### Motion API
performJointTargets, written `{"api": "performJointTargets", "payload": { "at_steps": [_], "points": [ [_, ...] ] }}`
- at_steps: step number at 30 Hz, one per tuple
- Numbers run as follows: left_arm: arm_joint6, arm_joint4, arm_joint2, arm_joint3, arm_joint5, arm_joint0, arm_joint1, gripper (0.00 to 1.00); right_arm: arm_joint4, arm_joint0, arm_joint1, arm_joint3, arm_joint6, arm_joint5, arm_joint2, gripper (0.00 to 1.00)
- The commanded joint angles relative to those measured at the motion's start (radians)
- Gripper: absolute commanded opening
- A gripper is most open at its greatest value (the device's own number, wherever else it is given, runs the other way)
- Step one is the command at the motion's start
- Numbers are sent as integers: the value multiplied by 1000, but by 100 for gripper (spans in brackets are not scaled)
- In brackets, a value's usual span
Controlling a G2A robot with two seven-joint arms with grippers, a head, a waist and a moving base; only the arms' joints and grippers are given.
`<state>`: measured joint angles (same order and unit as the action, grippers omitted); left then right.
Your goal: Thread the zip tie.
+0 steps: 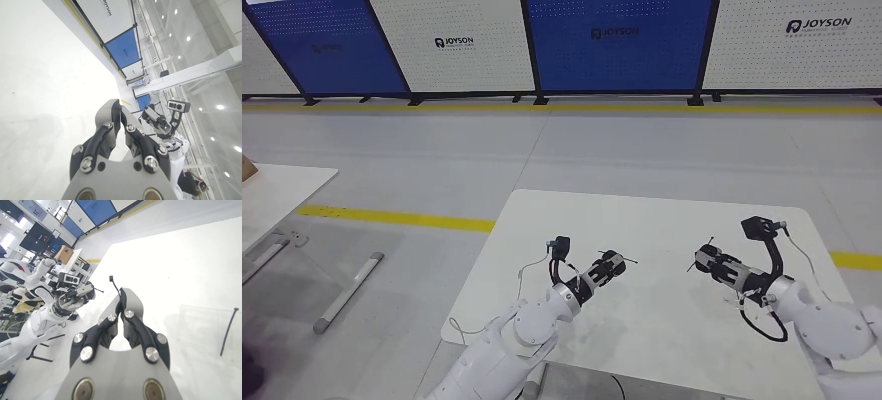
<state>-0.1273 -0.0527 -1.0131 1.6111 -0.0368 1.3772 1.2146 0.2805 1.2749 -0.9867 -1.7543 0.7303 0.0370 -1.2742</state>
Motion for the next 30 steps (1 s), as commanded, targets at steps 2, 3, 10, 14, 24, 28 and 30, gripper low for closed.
{"api": "performJointTargets", "payload": {
  "at_steps": [2,3,10,14,24,28,30],
  "points": [
    [0,0,0,0,0,0,0,0,-34,30,-12,-22,-166,-43,14,0],
    [0,0,0,0,0,0,0,0,-42,36,-16,-26,-198,-58,20,0],
    [0,0,0,0,0,0,0,0,-16,50,-26,-45,-282,-112,54,0],
    [0,0,0,0,0,0,0,0,-16,50,-26,-45,-282,-112,54,0],
    [0,0,0,0,0,0,0,0,-16,50,-26,-45,-282,-112,54,0],
    [0,0,0,0,0,0,0,0,-16,50,-26,-45,-282,-112,54,0],
    [0,0,0,0,0,0,0,0,-16,50,-26,-45,-282,-112,54,0]
  ]
}}
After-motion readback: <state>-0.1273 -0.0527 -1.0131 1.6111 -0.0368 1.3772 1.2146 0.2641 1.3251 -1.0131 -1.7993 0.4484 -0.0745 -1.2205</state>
